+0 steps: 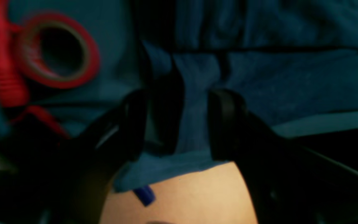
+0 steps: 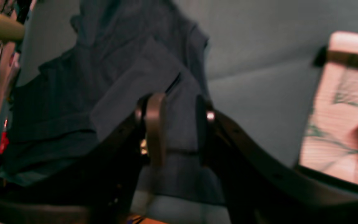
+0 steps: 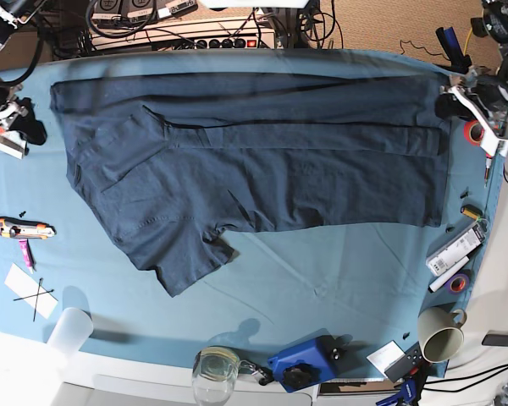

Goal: Fold the T-shirt properly
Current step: 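Grasp the folded shirt's side with the left gripper and drag it toward the collar, then grasp the shirt's hem corner with the right gripper and fold it inward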

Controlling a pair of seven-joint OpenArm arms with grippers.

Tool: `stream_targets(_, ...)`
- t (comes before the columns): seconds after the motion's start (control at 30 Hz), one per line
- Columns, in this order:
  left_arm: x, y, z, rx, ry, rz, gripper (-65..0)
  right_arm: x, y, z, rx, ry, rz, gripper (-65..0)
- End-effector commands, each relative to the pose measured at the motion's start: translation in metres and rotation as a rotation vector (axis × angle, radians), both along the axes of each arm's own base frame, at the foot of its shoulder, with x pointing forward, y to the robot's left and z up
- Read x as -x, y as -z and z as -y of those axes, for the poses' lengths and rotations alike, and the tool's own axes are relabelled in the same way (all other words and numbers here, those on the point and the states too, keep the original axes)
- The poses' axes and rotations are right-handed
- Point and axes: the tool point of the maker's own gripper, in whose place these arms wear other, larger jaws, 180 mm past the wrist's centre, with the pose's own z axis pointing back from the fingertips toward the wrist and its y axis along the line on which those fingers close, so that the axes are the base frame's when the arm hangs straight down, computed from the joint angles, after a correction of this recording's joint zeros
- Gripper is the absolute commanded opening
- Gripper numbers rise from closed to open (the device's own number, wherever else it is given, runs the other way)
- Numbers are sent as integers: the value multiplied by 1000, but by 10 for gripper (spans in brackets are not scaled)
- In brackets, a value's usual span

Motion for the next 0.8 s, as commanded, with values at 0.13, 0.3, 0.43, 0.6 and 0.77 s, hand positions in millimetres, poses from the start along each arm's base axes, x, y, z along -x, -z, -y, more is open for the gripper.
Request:
stream_targets(0.13, -16, -29, -9, -51, -7, 125, -328, -8, -31, 19, 53, 24, 81, -482)
stream_targets(0.3, -26, -40, -7, -54, -5, 186, -328, -32, -66, 32, 62, 73, 222, -482)
stream_targets(0.43, -36, -47, -7, -52, -8, 228, -328, -55, -83, 31, 93, 45, 262, -479)
stream_targets(0.6, -57, -63, -6, -50, -13, 311, -328, -83, -68, 15, 222, -85, 120, -413)
stream_targets(0.77, -64, -68, -8, -46, -21, 343, -328, -107, -44, 2, 381, -183, -23, -409)
